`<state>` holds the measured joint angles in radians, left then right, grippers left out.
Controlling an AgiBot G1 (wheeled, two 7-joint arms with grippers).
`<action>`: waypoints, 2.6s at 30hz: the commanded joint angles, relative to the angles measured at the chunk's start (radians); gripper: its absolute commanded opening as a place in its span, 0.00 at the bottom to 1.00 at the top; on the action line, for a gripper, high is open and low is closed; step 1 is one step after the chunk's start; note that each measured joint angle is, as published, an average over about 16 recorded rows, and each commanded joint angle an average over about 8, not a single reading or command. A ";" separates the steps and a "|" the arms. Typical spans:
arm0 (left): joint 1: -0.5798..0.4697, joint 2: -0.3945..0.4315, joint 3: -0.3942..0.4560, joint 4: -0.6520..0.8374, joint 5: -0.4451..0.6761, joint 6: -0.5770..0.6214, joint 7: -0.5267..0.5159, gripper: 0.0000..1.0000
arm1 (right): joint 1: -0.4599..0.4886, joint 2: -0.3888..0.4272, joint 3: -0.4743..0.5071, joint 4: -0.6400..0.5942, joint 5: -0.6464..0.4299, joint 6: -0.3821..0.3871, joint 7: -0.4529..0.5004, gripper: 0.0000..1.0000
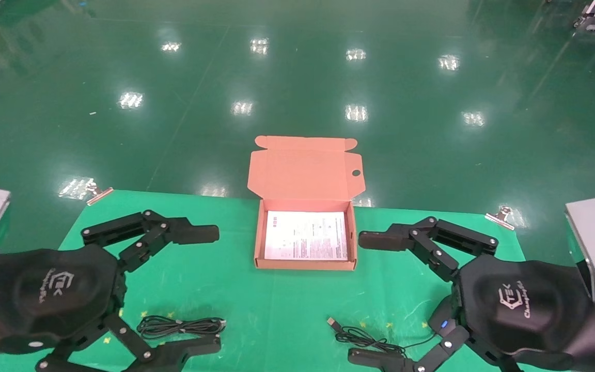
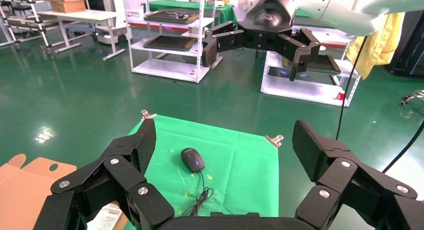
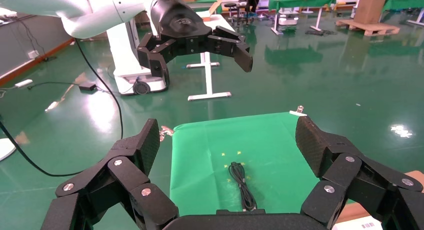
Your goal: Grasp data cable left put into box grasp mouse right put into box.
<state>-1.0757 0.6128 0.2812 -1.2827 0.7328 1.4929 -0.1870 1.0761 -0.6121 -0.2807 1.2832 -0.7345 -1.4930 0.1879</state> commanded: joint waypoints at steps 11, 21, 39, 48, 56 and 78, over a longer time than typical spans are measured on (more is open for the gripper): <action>0.000 0.000 0.000 0.000 0.000 0.000 0.000 1.00 | 0.000 0.000 0.000 0.000 0.000 0.000 0.000 1.00; -0.009 -0.003 0.006 -0.005 0.016 0.005 -0.001 1.00 | 0.002 0.004 -0.003 0.001 -0.014 0.004 -0.002 1.00; -0.239 0.035 0.191 -0.031 0.399 0.046 -0.132 1.00 | 0.188 0.012 -0.115 0.070 -0.419 -0.036 -0.208 1.00; -0.352 0.104 0.331 -0.035 0.638 0.063 -0.147 1.00 | 0.268 -0.029 -0.247 0.076 -0.665 -0.037 -0.389 1.00; -0.393 0.169 0.452 -0.025 0.856 0.049 -0.143 1.00 | 0.268 -0.067 -0.326 0.076 -0.852 0.024 -0.482 1.00; -0.374 0.334 0.606 0.106 1.312 -0.130 -0.275 1.00 | 0.154 -0.192 -0.425 0.068 -1.188 0.239 -0.375 1.00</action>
<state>-1.4517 0.9475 0.8835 -1.1629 2.0295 1.3647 -0.4501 1.2315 -0.8032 -0.7050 1.3502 -1.9163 -1.2598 -0.1857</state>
